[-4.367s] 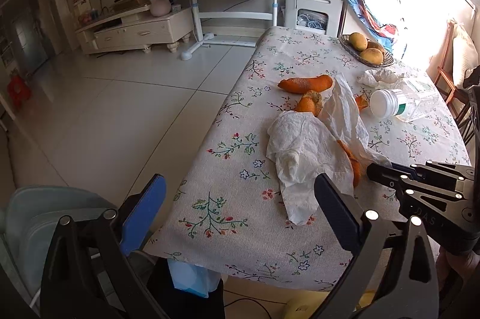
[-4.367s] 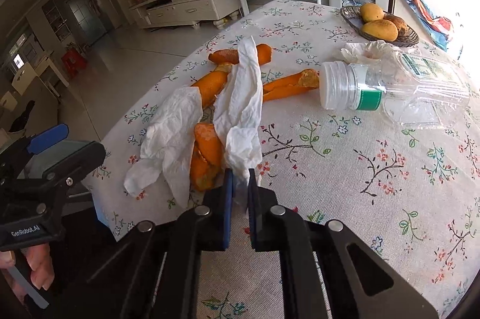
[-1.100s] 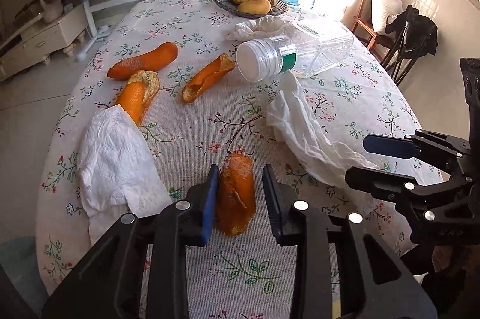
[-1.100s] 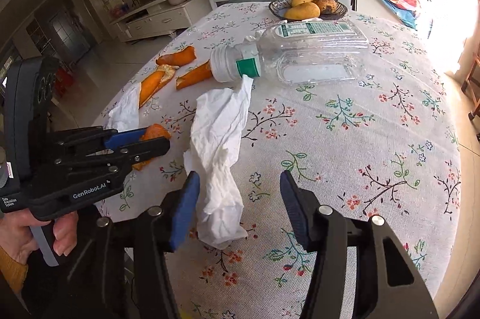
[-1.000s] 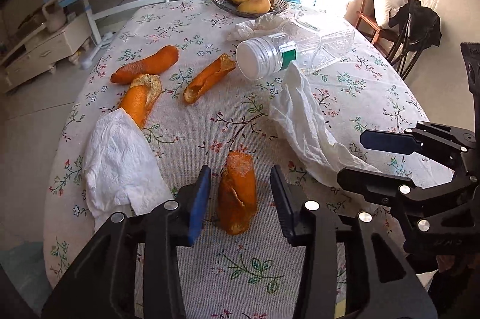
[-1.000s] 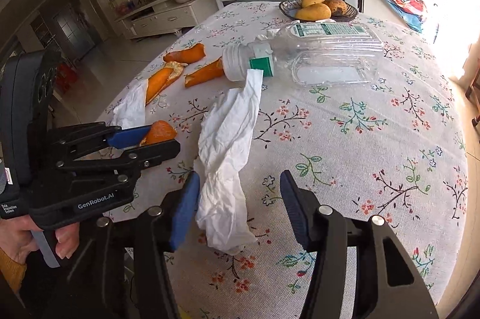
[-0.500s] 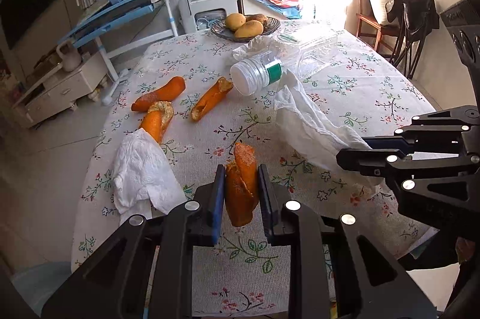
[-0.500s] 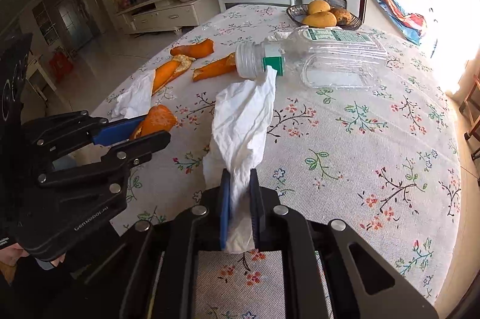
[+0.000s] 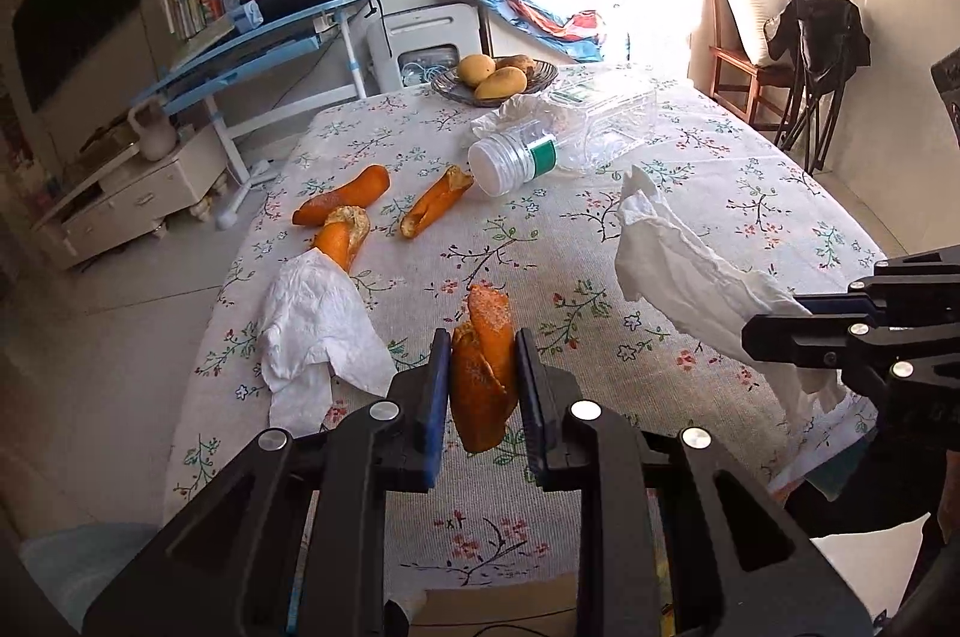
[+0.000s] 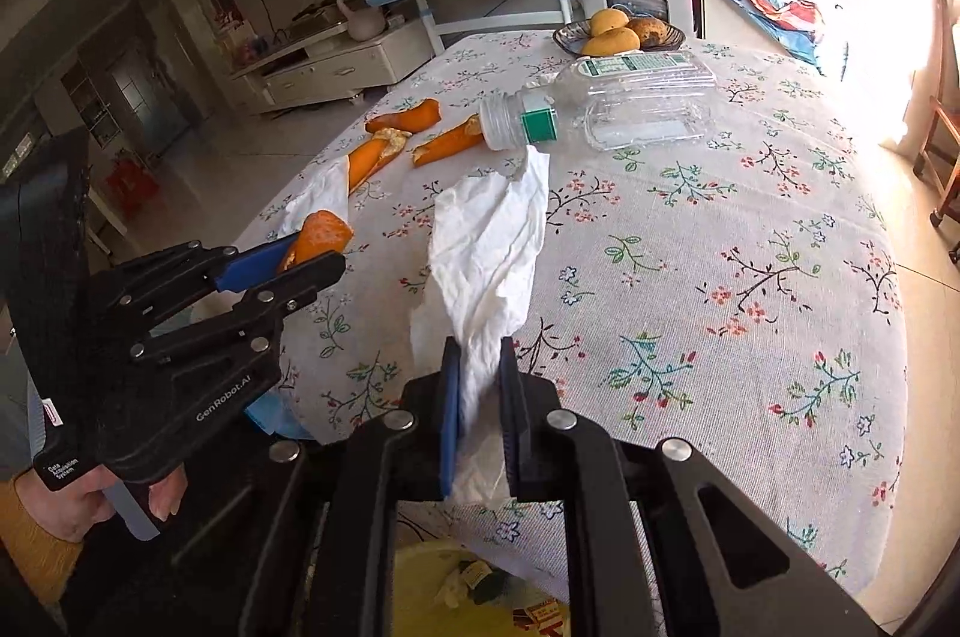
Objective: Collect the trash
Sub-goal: 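Carry the orange peel with the left tool while the right tool carries the tissue to the basin, then open the right tool then the left tool over the yellow basin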
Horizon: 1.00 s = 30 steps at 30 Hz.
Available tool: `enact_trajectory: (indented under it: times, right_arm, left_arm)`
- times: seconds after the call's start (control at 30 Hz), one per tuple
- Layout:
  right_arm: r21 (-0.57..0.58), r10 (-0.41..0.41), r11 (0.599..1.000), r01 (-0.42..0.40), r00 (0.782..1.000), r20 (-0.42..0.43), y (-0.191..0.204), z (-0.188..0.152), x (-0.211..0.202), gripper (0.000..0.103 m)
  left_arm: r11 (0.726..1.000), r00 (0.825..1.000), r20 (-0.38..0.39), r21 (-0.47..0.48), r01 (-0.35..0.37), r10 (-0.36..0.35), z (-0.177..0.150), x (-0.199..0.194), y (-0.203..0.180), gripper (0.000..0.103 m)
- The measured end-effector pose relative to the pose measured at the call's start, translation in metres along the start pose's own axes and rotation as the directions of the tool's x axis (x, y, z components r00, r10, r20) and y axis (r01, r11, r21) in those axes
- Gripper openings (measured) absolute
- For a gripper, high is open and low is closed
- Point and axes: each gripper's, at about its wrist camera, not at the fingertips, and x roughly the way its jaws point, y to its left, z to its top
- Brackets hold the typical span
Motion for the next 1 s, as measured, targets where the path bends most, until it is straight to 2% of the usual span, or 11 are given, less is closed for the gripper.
enact_trajectory:
  times: [0.17, 0.3, 0.6, 0.83, 1.0]
  right_arm:
    - [0.015, 0.02, 1.0, -0.02, 1.0, 0.0, 0.007, -0.018, -0.013, 0.013]
    - [0.006, 0.034, 0.999, -0.034, 0.999, -0.016, 0.014, -0.033, -0.023, 0.013]
    - [-0.056, 0.021, 0.998, -0.029, 0.99, -0.14, 0.031, -0.076, -0.027, 0.013]
    - [-0.138, 0.003, 0.99, -0.042, 0.964, -0.268, 0.049, -0.108, -0.02, 0.013]
    - [-0.227, -0.034, 0.972, -0.057, 0.926, -0.376, 0.065, -0.131, -0.008, 0.013]
  left_arm:
    - [0.997, 0.999, 0.012, -0.059, 0.044, -0.043, -0.002, -0.01, 0.006, 0.021]
    - [0.994, 0.997, 0.022, -0.07, 0.079, -0.078, -0.007, -0.019, 0.004, 0.021]
    - [0.989, 0.992, 0.014, -0.079, 0.129, -0.128, -0.023, -0.031, -0.009, 0.021]
    - [0.985, 0.987, -0.012, -0.063, 0.161, -0.162, -0.038, -0.035, -0.025, 0.021]
    - [0.982, 0.981, -0.038, -0.031, 0.187, -0.188, -0.051, -0.04, -0.038, 0.021]
